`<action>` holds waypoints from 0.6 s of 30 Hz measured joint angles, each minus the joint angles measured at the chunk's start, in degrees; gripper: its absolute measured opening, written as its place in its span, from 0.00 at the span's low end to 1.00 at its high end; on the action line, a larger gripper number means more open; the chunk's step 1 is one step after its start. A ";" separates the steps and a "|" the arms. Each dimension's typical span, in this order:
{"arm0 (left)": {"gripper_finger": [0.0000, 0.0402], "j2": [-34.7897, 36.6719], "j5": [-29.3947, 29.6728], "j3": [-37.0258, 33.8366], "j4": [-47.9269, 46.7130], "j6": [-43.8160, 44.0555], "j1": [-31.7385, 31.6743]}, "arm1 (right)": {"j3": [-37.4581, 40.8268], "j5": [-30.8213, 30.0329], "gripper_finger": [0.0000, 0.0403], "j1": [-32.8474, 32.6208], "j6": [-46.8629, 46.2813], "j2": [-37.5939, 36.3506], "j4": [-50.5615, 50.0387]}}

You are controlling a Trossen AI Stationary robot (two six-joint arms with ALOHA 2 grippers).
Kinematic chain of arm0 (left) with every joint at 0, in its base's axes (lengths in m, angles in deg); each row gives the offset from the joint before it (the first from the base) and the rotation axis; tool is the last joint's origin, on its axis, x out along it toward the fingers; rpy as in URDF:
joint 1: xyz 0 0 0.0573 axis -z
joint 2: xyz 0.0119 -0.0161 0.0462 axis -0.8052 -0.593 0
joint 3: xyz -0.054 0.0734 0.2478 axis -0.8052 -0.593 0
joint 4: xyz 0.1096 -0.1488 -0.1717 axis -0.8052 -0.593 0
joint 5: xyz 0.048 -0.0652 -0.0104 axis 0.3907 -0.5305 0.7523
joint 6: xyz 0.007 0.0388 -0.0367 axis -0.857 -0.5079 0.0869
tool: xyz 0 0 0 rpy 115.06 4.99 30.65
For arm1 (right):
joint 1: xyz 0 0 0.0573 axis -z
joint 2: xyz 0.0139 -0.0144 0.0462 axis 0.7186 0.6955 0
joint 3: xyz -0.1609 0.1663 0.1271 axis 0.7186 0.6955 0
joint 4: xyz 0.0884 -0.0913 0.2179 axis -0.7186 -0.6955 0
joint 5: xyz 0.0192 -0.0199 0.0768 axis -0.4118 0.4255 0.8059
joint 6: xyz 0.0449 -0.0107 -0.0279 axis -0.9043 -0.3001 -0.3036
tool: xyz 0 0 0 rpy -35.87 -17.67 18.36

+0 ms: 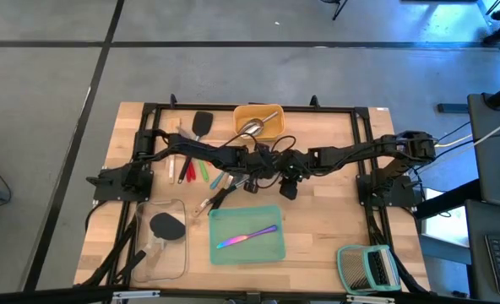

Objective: Pick & Place Kitchen Items
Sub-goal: Put the orange table knife into the green bin

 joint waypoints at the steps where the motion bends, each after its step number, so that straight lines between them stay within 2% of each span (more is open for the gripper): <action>1: 0.00 0.08 0.00 0.02 -0.25 0.27 0.09 | -0.03 -0.05 0.36 0.00 -0.02 0.00 0.23; 7: 0.00 0.44 -0.92 0.00 -2.33 0.35 0.65 | -0.01 -0.10 0.28 -0.09 0.15 0.07 0.57; 16: 0.00 0.48 -0.13 0.00 -8.44 2.17 -0.05 | -0.30 -0.24 0.04 -0.07 0.37 0.09 0.33; 18: 0.01 0.50 -1.24 0.02 -8.92 2.51 -0.32 | -0.62 -0.29 0.01 -0.13 0.48 0.11 0.06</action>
